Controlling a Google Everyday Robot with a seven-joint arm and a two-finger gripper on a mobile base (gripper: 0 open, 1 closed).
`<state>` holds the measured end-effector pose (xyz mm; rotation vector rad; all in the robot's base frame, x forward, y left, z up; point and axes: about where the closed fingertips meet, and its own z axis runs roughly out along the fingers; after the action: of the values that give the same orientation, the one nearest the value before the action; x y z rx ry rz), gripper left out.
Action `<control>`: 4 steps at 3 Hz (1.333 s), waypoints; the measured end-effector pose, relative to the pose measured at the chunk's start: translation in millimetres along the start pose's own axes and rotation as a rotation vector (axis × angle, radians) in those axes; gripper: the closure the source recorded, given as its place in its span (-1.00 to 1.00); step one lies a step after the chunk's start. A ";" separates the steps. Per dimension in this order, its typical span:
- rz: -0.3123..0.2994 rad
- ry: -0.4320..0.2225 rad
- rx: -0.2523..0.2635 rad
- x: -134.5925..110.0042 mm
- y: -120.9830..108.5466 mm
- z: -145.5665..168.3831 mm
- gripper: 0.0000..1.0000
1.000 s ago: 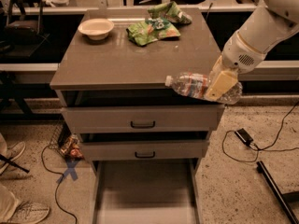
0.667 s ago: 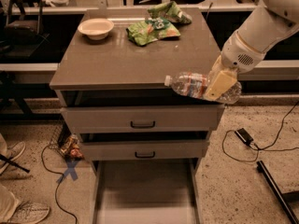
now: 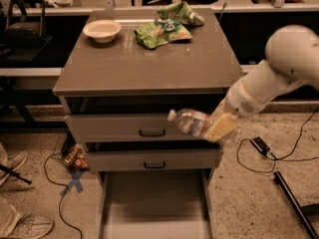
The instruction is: Place water bottle into bottom drawer
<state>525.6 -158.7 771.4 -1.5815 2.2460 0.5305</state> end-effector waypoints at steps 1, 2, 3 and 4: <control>0.059 -0.085 -0.098 21.3 27.2 97.6 1.00; 0.073 -0.168 -0.254 27.4 62.1 200.1 1.00; 0.096 -0.176 -0.292 36.2 66.5 221.3 1.00; 0.092 -0.174 -0.288 34.9 66.2 218.8 1.00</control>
Offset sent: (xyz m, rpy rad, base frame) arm -0.0869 0.1567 -0.2873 0.4122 0.3284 0.1065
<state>465.5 -60.4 571.0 -1.4965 2.1932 1.0160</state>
